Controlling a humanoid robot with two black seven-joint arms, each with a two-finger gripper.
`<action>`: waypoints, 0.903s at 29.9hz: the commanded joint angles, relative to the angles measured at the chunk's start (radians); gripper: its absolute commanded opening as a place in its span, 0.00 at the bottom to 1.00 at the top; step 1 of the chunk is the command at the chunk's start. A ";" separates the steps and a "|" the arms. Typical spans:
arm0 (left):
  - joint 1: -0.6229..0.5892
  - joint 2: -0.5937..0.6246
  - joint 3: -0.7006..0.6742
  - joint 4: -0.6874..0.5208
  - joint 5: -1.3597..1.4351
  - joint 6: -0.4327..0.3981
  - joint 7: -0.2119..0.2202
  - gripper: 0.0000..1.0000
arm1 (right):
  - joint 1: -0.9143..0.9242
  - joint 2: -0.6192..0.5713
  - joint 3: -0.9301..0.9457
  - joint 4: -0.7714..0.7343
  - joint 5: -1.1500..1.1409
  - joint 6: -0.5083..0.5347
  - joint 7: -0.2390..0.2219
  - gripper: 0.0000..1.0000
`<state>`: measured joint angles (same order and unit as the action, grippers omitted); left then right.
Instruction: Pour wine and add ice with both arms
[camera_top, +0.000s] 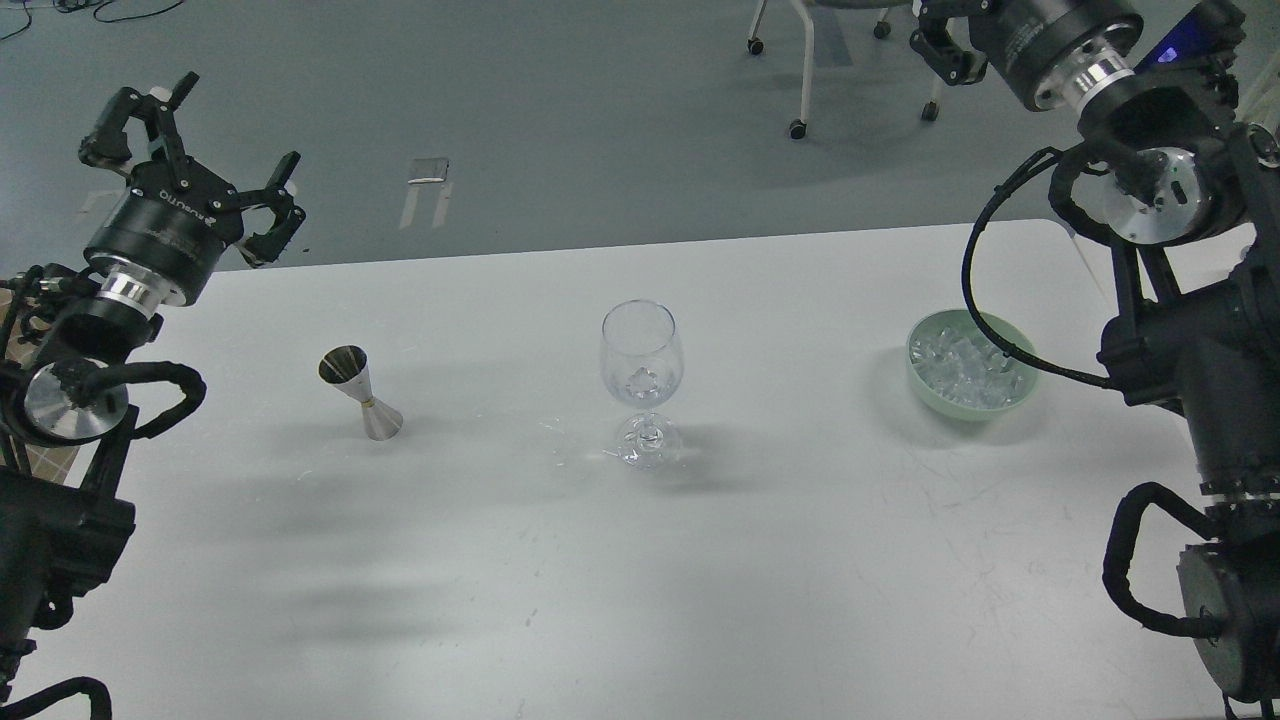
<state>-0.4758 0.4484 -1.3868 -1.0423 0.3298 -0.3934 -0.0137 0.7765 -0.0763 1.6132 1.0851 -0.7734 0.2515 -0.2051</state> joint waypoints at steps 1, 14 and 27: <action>-0.017 -0.023 0.011 0.004 0.014 0.001 -0.054 0.98 | 0.001 -0.006 0.017 -0.112 0.316 0.025 -0.004 1.00; -0.104 -0.056 0.051 0.093 0.012 -0.031 -0.055 0.98 | 0.047 0.036 0.030 -0.284 0.485 0.126 0.050 1.00; -0.112 -0.067 0.055 0.143 0.012 -0.050 -0.061 0.98 | 0.053 0.041 0.028 -0.271 0.496 0.112 0.044 1.00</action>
<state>-0.5755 0.3828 -1.3293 -0.9345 0.3421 -0.4423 -0.0736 0.8239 -0.0352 1.6415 0.8016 -0.2791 0.3546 -0.1656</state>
